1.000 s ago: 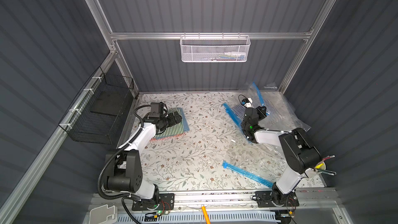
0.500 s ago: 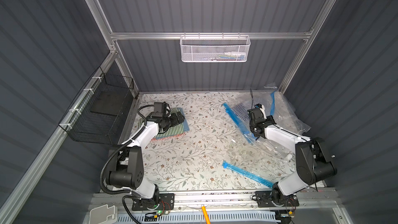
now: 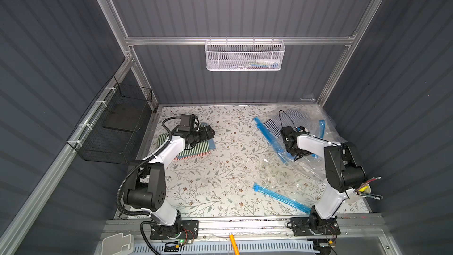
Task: Take the tank top out of the vacuum bag
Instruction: Move the vacuum bag to the center of the board.
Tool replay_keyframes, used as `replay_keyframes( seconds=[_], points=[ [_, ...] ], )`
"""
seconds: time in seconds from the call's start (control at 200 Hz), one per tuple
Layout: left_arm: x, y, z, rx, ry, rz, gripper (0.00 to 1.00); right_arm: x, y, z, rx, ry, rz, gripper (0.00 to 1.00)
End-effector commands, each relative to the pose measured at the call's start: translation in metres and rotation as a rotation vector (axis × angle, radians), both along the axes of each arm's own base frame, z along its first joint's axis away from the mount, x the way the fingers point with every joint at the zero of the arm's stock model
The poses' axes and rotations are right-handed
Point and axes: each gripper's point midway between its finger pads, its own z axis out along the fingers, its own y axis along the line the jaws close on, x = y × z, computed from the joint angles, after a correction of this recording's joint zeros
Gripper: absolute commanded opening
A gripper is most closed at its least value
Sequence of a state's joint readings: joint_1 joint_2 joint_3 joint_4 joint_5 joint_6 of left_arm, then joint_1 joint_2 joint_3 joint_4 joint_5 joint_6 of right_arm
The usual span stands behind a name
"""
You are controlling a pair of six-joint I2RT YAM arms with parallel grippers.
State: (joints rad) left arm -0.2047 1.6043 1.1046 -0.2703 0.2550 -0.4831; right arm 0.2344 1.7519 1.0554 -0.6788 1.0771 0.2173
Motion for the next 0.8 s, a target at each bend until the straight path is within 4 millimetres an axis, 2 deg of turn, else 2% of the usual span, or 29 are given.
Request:
replay_keyframes(
  seconds=[0.0,0.085,0.225,0.455,0.6,0.795],
  points=[
    [0.003,-0.003,0.007,0.001,-0.010,-0.006,1.00,0.004,0.011,0.009,0.152,-0.095,0.021,0.83],
    [0.004,-0.002,0.008,0.007,-0.015,-0.003,1.00,0.010,0.012,0.025,0.163,-0.142,0.028,0.98],
    [0.006,-0.003,0.008,0.011,-0.015,-0.002,1.00,0.022,0.028,0.037,0.281,-0.168,0.067,0.99],
    [0.006,-0.004,0.005,0.017,-0.009,-0.005,1.00,0.057,0.099,0.036,0.668,-0.200,0.279,0.99],
    [0.006,-0.004,0.003,0.016,-0.002,-0.007,1.00,0.074,0.123,0.030,0.712,-0.180,0.320,0.99],
    [0.005,-0.002,0.006,0.029,-0.010,-0.002,1.00,0.094,0.174,0.017,0.784,-0.130,0.429,0.99]
  ],
)
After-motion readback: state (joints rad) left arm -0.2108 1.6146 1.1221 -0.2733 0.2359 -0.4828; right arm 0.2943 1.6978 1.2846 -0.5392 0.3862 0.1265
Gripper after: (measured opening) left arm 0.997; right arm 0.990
